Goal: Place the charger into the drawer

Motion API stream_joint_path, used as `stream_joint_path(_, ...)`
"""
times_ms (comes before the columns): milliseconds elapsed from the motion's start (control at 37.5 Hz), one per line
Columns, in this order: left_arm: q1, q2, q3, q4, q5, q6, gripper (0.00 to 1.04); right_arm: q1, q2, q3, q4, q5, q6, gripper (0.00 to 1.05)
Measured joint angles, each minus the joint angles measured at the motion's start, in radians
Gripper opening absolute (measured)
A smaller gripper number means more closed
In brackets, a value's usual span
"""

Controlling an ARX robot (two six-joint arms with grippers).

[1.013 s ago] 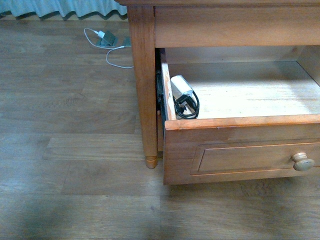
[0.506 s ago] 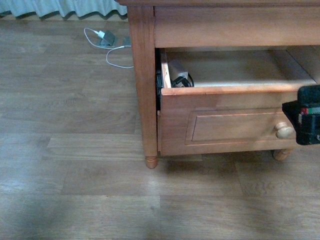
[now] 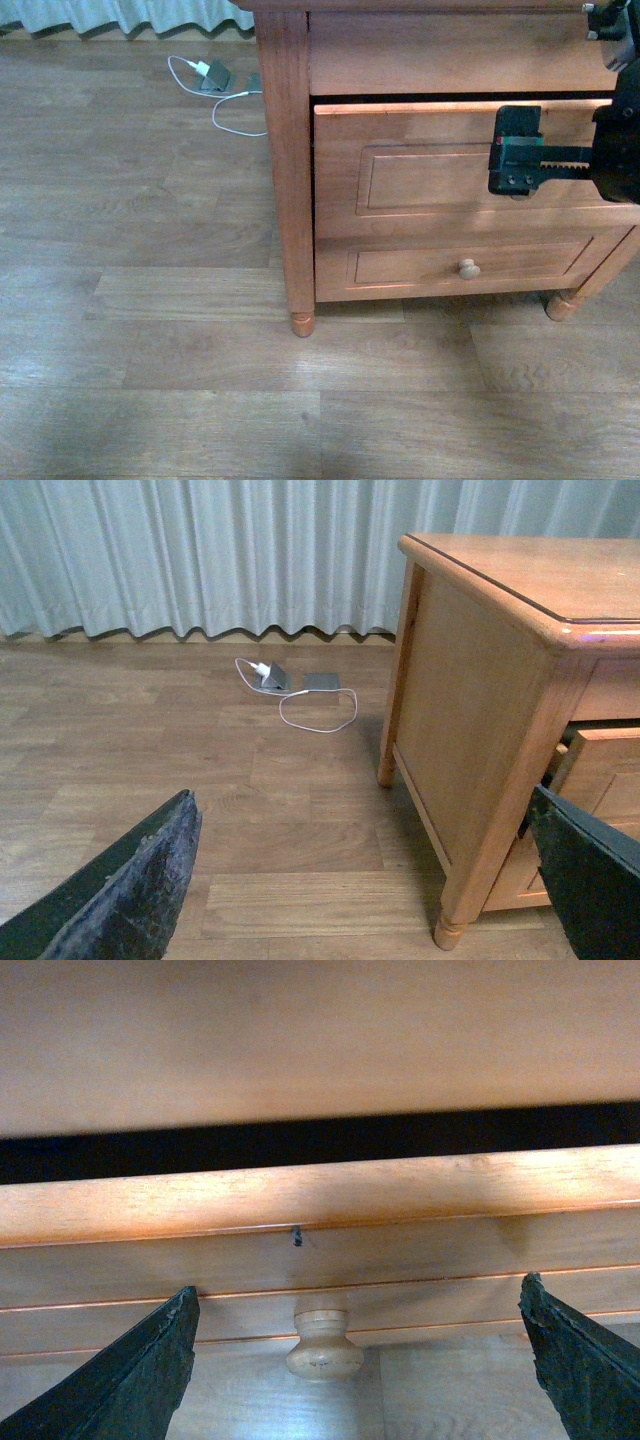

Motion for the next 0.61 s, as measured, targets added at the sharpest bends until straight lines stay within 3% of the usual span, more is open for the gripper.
stream_joint_path(346,0.0,0.0,0.0,0.0,0.0,0.0,0.98,0.002,0.087,0.05,0.101,0.039,0.04,0.96)
stream_joint_path(613,0.0,0.0,0.0,0.0,0.0,0.0,0.98,-0.033,-0.051,-0.058,0.099,-0.037,0.02,0.96)
